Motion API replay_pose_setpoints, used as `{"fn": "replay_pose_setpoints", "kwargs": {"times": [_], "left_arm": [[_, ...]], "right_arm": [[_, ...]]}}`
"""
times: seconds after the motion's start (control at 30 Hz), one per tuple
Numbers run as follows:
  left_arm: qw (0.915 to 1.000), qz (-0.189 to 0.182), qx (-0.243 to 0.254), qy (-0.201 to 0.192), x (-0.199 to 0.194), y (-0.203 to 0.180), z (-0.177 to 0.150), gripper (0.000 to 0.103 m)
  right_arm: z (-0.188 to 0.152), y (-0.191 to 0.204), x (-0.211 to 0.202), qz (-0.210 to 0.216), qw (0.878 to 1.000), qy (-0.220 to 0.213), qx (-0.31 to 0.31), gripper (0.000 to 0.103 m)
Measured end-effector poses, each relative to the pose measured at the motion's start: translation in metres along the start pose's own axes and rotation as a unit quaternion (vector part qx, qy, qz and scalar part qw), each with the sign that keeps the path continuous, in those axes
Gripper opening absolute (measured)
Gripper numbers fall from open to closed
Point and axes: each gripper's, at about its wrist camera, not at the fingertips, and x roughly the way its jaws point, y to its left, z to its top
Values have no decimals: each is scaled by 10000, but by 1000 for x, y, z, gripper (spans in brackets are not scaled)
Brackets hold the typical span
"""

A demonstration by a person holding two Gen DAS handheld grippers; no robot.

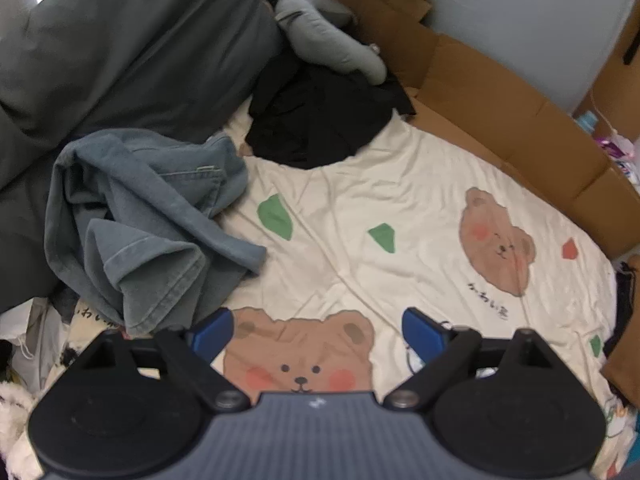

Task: Fold clothes
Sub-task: 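Move the left tool to the blue jeans and close on the fabric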

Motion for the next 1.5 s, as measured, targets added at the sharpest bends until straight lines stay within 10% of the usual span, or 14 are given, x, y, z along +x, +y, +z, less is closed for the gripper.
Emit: {"fn": "replay_pose_setpoints", "kwargs": {"times": [1.5], "left_arm": [[9882,774,-1298,-250,158,170,-26,95]], "right_arm": [[-80,-20,114,27,9973,512,526,102]]}}
